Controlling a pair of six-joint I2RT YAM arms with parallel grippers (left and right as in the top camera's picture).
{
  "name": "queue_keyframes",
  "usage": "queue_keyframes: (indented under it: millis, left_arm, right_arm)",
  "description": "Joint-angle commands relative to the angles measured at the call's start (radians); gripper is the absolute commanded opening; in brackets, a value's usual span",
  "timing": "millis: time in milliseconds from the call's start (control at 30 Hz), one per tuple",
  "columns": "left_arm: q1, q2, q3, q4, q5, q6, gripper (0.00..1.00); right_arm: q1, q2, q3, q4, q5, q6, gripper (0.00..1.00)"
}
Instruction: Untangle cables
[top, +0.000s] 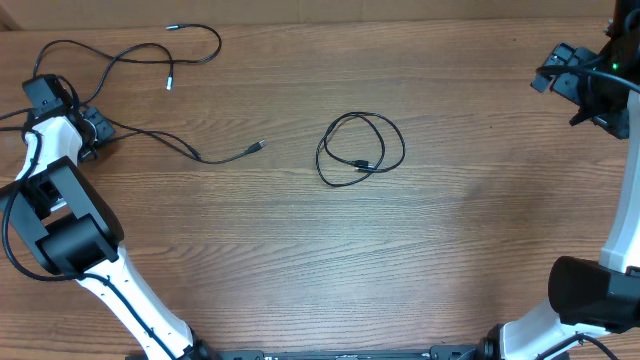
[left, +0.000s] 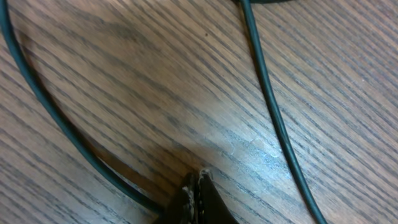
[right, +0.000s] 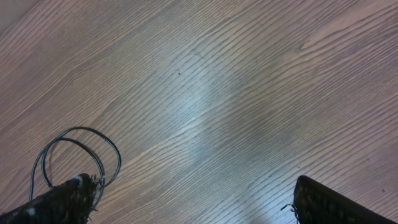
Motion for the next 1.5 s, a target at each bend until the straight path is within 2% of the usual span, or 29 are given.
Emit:
queue_keyframes:
  millis: [0, 200, 367, 667, 900, 1233, 1467]
  left_arm:
    - [0.012, 0.002, 0.034, 0.003, -0.014, 0.017, 0.04]
    - [0.041, 0.016, 0.032, 0.009, -0.067, 0.033, 0.04]
    - [0.072, 0.034, 0.027, 0.007, -0.065, 0.08, 0.04]
    - [0.124, 0.041, 0.015, -0.051, -0.068, 0.082, 0.04]
    - [0.181, 0.041, 0.015, -0.148, -0.155, -0.059, 0.04]
    - [0.222, 0.038, 0.032, -0.195, -0.152, -0.046, 0.04]
    - [0.216, -0.03, 0.054, -0.199, -0.143, -0.104, 0.04]
  right_arm:
    - [-0.003, -0.01, -0.006, 0.002, 0.007, -0.001, 1.0]
    - [-0.003, -0.01, -0.006, 0.002, 0.007, -0.001, 1.0]
    - [-0.003, -0.01, -0.006, 0.002, 0.006, 0.0, 1.0]
    - [-0.003, -0.01, -0.006, 0.002, 0.006, -0.001, 1.0]
    - [-0.003, -0.01, -0.006, 0.002, 0.006, 0.0, 1.0]
    - [-0.003, -0.01, -0.006, 0.002, 0.006, -0.001, 1.0]
    - [-0.003, -0.01, -0.006, 0.002, 0.007, 0.0, 1.0]
